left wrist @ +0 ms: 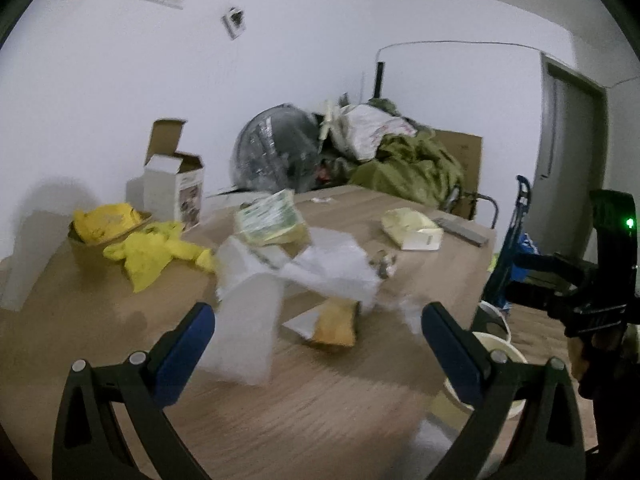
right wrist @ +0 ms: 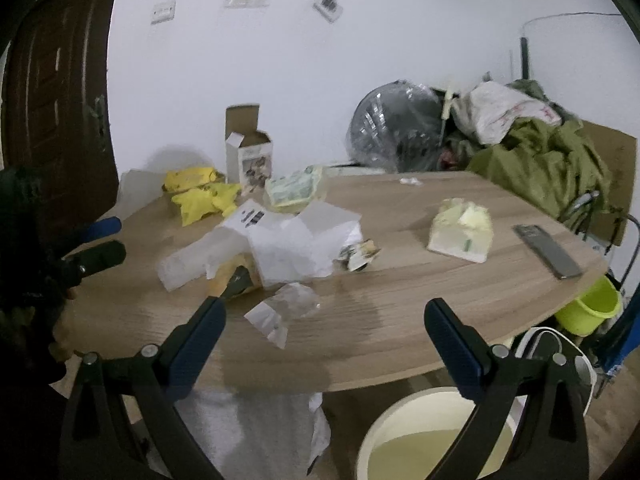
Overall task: Collect trash
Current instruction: 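Reach the left tool to the clear plastic bag and close on it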
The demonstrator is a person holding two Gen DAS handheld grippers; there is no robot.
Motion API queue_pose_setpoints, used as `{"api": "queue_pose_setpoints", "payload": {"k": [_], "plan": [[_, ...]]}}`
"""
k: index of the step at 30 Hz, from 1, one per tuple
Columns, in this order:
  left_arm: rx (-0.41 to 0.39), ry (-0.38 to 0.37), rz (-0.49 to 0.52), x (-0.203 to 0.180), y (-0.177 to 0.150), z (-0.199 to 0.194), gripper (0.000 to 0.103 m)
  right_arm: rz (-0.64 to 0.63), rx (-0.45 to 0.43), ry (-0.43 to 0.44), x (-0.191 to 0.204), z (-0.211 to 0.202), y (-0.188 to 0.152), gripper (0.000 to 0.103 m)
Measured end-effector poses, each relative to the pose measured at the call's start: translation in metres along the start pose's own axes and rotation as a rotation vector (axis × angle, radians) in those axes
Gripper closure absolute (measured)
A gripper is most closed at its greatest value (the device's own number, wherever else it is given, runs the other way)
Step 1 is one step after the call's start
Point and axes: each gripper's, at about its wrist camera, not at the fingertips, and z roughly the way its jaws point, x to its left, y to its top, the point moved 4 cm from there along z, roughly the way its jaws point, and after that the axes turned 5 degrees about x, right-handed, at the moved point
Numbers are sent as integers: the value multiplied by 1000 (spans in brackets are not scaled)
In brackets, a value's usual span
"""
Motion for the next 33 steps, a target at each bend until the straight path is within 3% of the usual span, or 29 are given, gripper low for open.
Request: {"api": "queue_pose_setpoints", "payload": {"k": [11,12,14,16,25,27,29,33], "plan": [[95,117,-81,38,-15,21,0,-19,83,123,10,75,-4,6],[102,128,-86,40,-16,22,0,-25,87,139,12,81,-5,8],[124,151,-99,45,-18,27,0,-25,109,149,12,94,-7,27],[136,165,-103,48,-20,29,0,-12,121,157,11,104,-8,34],[246,205,-62,58,-19,55,0,11,149,211,14,132,-10,34],[308,160,-85,60,-22,67,0,13,154,211,13,137,-12,40],[362,125,-110,63,-27,77,0,16,161,209,12,142,-14,55],[388,130,-91,61,-26,82,0,22,149,222,8,141,-15,61]]}}
